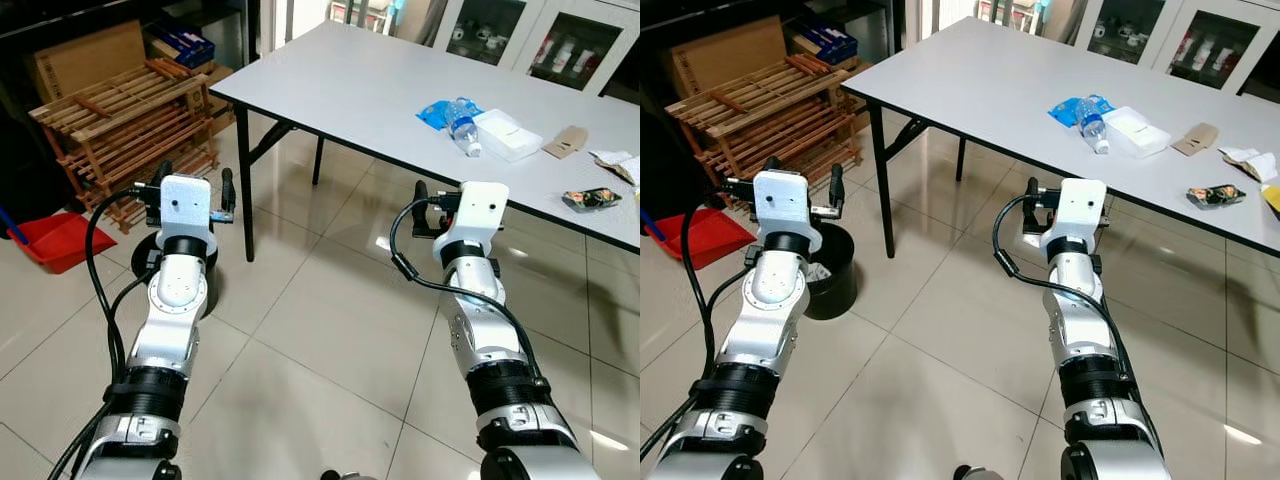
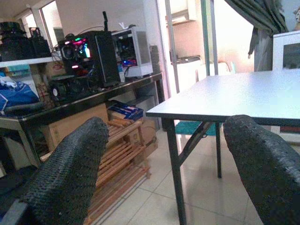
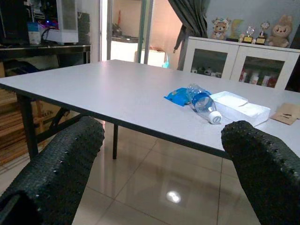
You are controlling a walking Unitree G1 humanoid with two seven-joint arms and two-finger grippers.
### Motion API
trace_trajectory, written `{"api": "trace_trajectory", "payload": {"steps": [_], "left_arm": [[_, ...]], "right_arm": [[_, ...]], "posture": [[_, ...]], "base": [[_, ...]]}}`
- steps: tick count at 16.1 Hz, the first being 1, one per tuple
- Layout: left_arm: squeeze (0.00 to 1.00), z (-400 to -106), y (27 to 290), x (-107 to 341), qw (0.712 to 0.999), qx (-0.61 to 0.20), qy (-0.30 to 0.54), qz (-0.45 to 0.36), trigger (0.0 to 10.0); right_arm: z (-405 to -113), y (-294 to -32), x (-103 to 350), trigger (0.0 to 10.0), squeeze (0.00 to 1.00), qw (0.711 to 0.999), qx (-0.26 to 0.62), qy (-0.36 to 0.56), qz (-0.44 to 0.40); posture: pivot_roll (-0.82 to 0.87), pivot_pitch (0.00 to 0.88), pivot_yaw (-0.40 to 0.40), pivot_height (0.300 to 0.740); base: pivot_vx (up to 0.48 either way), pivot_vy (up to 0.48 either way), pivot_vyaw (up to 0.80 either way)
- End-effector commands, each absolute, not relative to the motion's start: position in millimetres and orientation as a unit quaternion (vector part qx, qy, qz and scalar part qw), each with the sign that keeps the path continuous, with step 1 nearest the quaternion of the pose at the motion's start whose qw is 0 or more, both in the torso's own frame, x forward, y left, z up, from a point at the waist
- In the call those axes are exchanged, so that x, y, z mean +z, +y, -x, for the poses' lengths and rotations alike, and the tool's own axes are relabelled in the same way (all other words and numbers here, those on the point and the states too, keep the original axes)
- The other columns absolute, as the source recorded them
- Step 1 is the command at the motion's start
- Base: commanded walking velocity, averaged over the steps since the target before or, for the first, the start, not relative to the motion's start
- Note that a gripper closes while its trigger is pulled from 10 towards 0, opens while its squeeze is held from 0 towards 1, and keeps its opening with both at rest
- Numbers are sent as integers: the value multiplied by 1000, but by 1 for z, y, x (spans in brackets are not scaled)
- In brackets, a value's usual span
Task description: Picking trash to rubbish bin
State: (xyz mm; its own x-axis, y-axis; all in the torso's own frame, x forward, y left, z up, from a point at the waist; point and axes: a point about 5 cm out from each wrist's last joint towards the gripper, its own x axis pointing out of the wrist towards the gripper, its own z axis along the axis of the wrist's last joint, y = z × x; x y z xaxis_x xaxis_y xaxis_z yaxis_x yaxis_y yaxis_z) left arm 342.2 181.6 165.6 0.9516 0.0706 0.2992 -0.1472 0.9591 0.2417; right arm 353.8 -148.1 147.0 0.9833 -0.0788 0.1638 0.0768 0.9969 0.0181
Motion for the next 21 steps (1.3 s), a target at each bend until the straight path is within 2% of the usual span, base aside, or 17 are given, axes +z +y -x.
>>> {"api": "trace_trajectory", "payload": {"steps": [1, 15, 21], "left_arm": [[0, -344, 177, 167, 980, 56, -145, -128, 10000], [0, -344, 179, 167, 982, 57, -138, -118, 10000], [0, -345, 173, 164, 985, 35, -128, -106, 10000]], "right_arm": [[-355, -152, 149, 10000, 0, 996, -47, -81, -5], [-355, -148, 147, 10000, 0, 997, -36, -75, -7], [-354, -145, 147, 10000, 0, 996, -29, -78, -14]], "posture": [[-12, 4, -66, 740], [-9, 13, -74, 740], [-11, 15, -71, 740]], "base": [[0, 0, -800], [0, 0, -800], [0, 0, -96]]}}
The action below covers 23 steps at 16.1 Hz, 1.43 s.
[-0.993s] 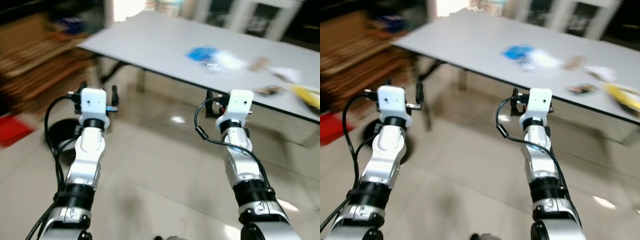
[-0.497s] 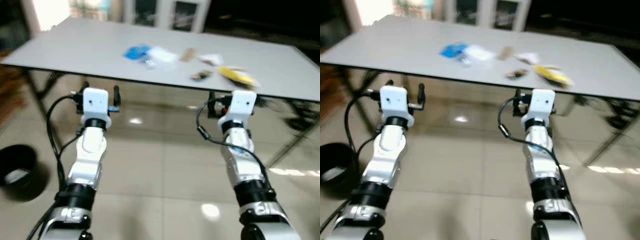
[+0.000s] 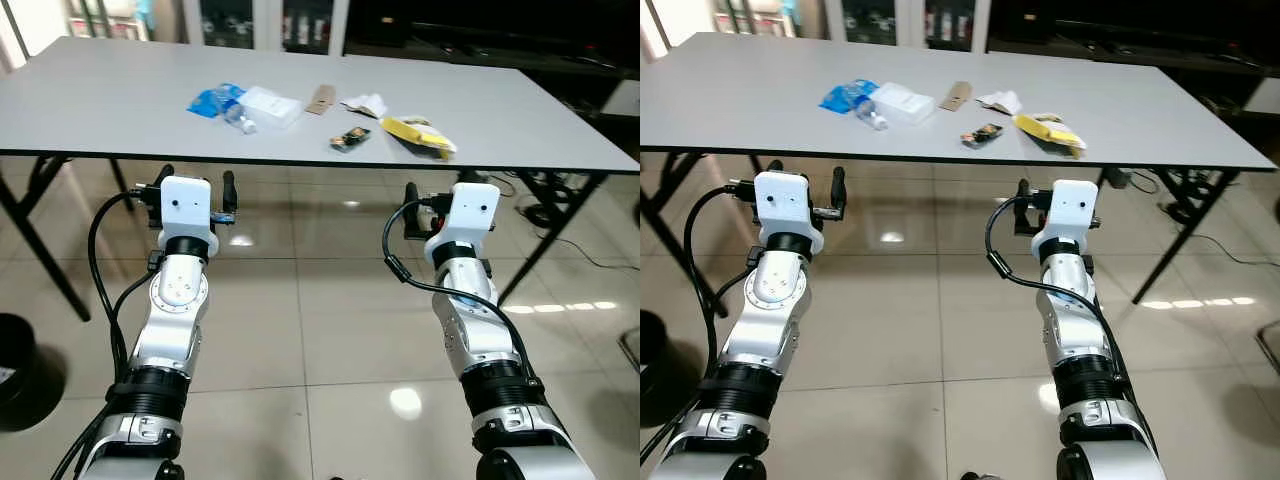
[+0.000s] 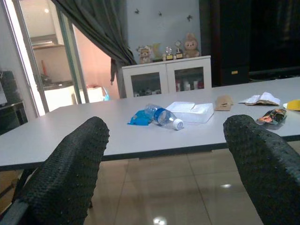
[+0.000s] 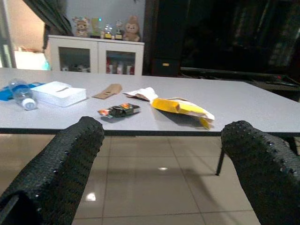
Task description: Picking trash to rubbish bin
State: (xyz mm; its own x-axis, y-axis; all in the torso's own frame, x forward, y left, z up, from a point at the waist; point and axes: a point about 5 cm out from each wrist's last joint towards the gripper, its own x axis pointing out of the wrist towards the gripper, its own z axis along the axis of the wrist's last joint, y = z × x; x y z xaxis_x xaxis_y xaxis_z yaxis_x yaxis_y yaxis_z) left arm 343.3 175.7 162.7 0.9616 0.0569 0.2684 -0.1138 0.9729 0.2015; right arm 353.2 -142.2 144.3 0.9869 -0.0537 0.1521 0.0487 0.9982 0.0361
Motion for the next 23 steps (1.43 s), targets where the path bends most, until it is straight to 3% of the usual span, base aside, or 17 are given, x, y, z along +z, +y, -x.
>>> {"api": "trace_trajectory", "payload": {"steps": [1, 6, 23], "left_arm": [[0, -344, 172, 164, 986, 33, -129, -102, 10000], [0, -346, 174, 165, 986, 40, -125, -100, 10000], [0, -349, 173, 176, 985, 40, -138, -95, 10000]], "right_arm": [[-354, -145, 147, 10000, 0, 996, -29, -77, -15], [-355, -145, 146, 10000, 0, 997, -26, -73, -15], [-356, -141, 147, 10000, 0, 997, -16, -70, -24]], "posture": [[-13, 16, -70, 740], [-12, 13, -71, 740], [-11, 13, -71, 740]], "base": [[0, 0, 0], [0, 0, 0], [480, 0, 0]]}}
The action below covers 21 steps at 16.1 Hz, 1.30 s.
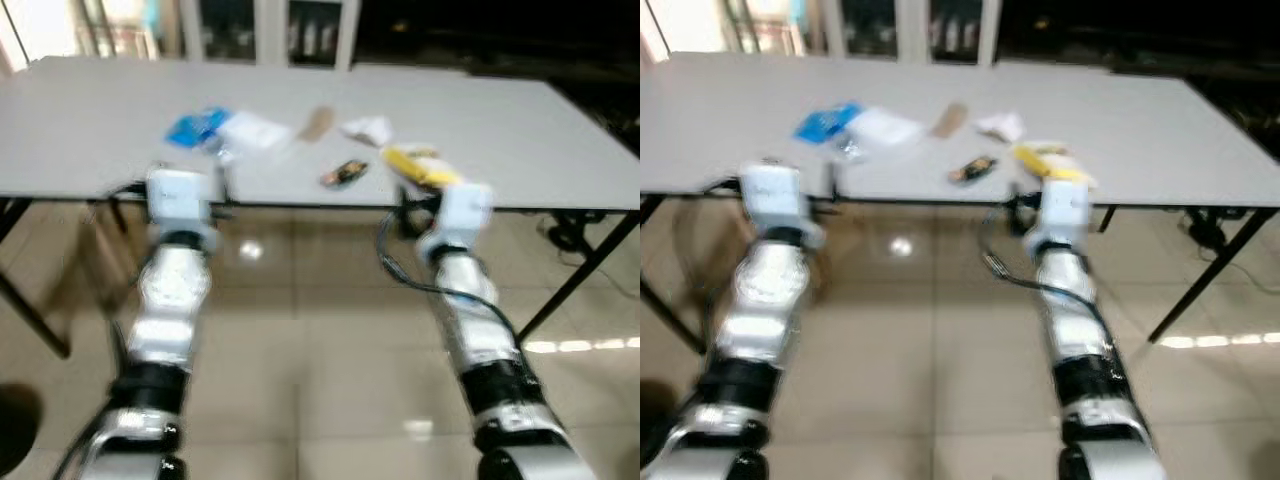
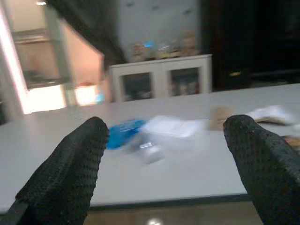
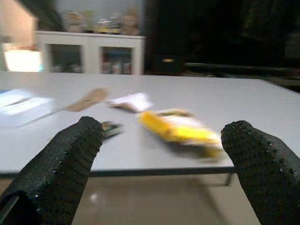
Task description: Picking trash to rubbish bin
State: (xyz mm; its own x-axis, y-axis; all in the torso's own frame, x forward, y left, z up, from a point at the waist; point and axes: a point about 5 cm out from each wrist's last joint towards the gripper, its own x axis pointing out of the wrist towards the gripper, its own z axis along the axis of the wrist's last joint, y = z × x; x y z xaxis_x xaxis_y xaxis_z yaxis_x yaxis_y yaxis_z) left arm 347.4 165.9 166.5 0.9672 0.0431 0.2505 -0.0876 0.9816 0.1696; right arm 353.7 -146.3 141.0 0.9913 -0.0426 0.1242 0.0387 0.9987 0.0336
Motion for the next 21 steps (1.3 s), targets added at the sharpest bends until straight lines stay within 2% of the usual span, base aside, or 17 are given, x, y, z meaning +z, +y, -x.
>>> {"api": "trace_trajectory", "payload": {"steps": [1, 21], "left_arm": [[0, -349, 173, 176, 985, 39, -138, -95, 10000], [0, -347, 169, 174, 986, 26, -137, -92, 10000]], "right_arm": [[-356, -141, 147, 10000, 0, 997, -15, -70, -24], [-355, -133, 144, 10000, 0, 998, 11, -64, -24]], "posture": [[-11, 14, -70, 740], [-1, 0, -80, 740]], "base": [[480, 0, 0], [471, 0, 0]]}}
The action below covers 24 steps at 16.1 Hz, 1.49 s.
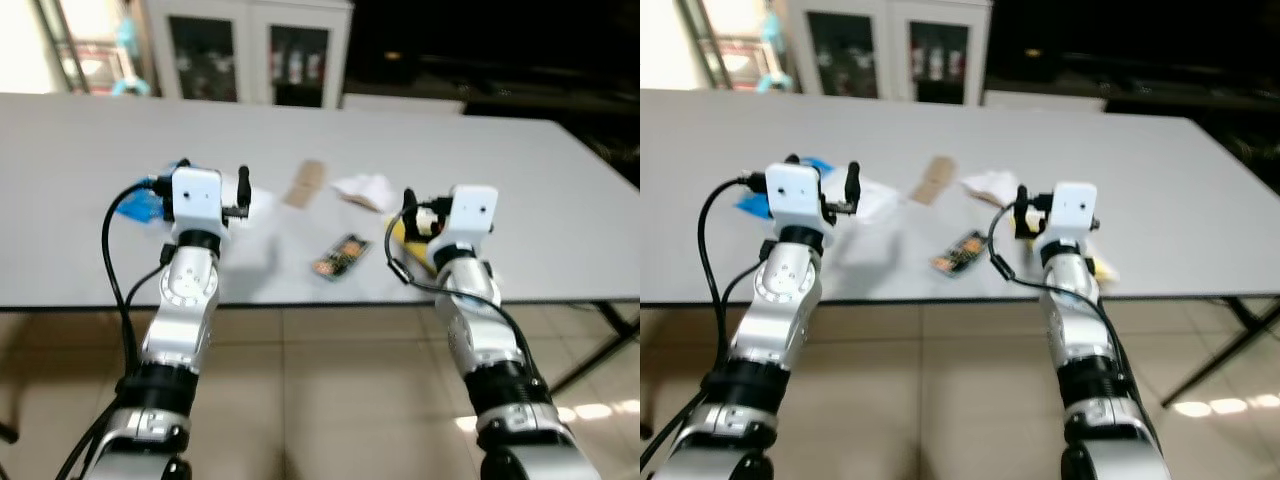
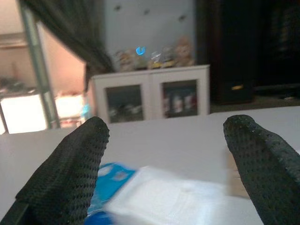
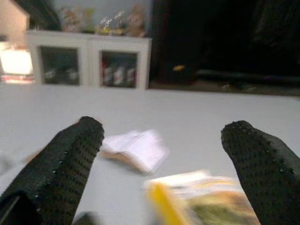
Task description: Picking trash to rubbish bin
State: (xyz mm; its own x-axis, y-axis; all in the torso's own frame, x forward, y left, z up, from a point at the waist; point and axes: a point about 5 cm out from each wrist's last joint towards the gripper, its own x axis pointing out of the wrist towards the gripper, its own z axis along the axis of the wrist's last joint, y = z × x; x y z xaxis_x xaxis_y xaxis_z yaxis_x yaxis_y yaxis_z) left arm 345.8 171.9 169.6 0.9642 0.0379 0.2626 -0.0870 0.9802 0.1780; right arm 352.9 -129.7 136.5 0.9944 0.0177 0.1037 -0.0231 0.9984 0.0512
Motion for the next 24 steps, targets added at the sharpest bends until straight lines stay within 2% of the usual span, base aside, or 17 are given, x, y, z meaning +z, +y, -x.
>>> {"api": "trace_trajectory", "payload": {"steps": [1, 13, 20, 24], "left_arm": [[0, -347, 168, 174, 986, 26, -138, -92, 10000], [0, -347, 165, 175, 986, 22, -139, -91, 10000], [0, -347, 168, 178, 984, 40, -149, -92, 10000], [0, -348, 175, 180, 982, 61, -150, -93, 10000]], "right_arm": [[-355, -133, 144, 10000, 0, 998, 11, -64, -24], [-354, -130, 144, 10000, 0, 998, 19, -62, -26], [-355, -130, 145, 10000, 0, 998, 22, -60, -28], [-355, -126, 146, 10000, 0, 997, 37, -59, -26]], "posture": [[0, 0, -80, 740], [-2, 0, -81, 740], [-5, 2, -85, 740], [-4, 6, -86, 740]], "base": [[420, 0, 0], [408, 0, 0], [0, 0, 0], [0, -469, 0]]}}
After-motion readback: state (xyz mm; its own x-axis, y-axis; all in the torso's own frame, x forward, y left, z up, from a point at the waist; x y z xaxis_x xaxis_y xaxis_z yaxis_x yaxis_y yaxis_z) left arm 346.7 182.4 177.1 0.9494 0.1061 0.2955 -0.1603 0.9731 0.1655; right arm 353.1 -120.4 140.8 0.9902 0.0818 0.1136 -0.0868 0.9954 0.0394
